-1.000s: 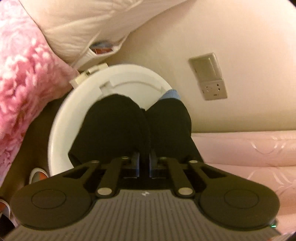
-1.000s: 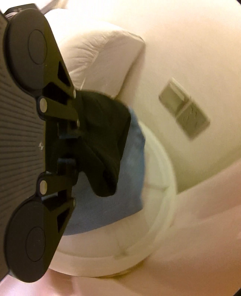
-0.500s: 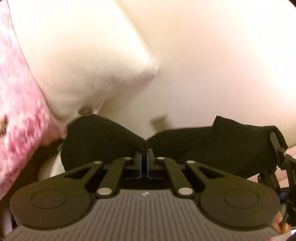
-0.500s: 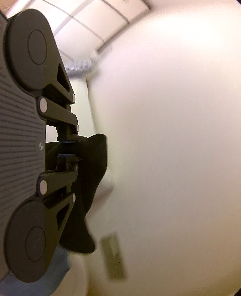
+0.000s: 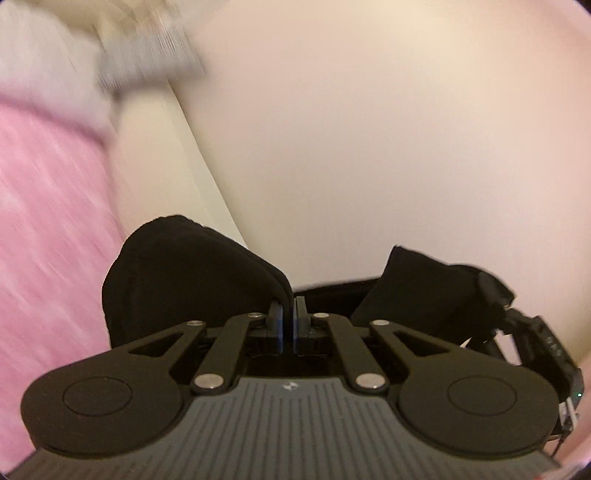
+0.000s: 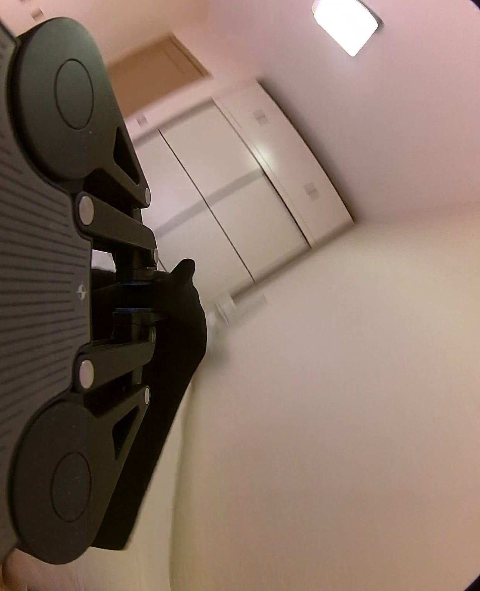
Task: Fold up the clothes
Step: 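Carry the black garment to the pink bedspread and release both grippers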
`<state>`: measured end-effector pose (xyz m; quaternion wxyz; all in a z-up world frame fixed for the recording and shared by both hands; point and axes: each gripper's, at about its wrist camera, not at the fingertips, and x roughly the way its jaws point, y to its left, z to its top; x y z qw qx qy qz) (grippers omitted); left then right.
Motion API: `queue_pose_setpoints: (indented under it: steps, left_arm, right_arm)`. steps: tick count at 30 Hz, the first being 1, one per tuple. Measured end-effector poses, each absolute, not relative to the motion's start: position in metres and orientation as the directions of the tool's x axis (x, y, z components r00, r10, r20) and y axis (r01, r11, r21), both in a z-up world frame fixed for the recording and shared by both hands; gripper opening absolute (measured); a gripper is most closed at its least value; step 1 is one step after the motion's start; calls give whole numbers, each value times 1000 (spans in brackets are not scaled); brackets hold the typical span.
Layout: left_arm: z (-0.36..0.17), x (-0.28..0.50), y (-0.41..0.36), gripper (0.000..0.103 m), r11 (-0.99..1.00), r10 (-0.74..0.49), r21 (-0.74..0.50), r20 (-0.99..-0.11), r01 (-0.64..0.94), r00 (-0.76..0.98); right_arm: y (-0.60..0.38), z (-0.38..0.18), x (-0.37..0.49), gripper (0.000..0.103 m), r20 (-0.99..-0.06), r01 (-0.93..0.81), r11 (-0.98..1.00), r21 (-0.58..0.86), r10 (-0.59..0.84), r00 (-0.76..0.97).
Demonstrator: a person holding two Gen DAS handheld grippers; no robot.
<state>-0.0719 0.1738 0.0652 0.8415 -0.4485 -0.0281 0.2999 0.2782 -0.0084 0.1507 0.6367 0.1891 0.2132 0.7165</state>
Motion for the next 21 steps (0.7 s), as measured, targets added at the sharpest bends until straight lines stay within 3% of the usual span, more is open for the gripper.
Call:
queue_pose_setpoints:
  steps: [6, 9, 10, 11, 12, 14, 17, 21]
  left_arm:
    - [121, -234, 164, 2, 356, 767, -670, -189, -651, 613]
    - [123, -299, 170, 7, 273, 819, -632, -242, -725, 520]
    - [119, -317, 175, 11, 242, 825, -624, -271, -743, 496]
    - [111, -334, 180, 19, 193, 827, -611, -320, -768, 462]
    - [100, -349, 186, 23, 130, 824, -591, -383, -796, 418]
    - [76, -377, 192, 22, 20, 798, -550, -495, -835, 345]
    - [41, -418, 186, 22, -115, 729, -529, -620, -841, 290]
    - [11, -467, 148, 22, -223, 652, -470, -723, -854, 228]
  right_arm:
    - [74, 170, 150, 12, 36, -780, -295, 552, 943, -332]
    - [118, 169, 84, 18, -13, -766, -316, 559, 921, -389]
    - [134, 162, 63, 31, -55, -765, -323, 557, 905, -422]
    - [143, 143, 42, 62, -123, -775, -305, 553, 890, -438]
    - [159, 130, 18, 77, -228, -801, -262, 539, 870, -438]
    - [190, 100, -26, 77, -420, -856, -155, 493, 819, -391]
    - [203, 60, -83, 77, -545, -857, -100, 506, 733, -407]
    - [185, 21, -119, 77, -669, -876, -87, 474, 612, -422]
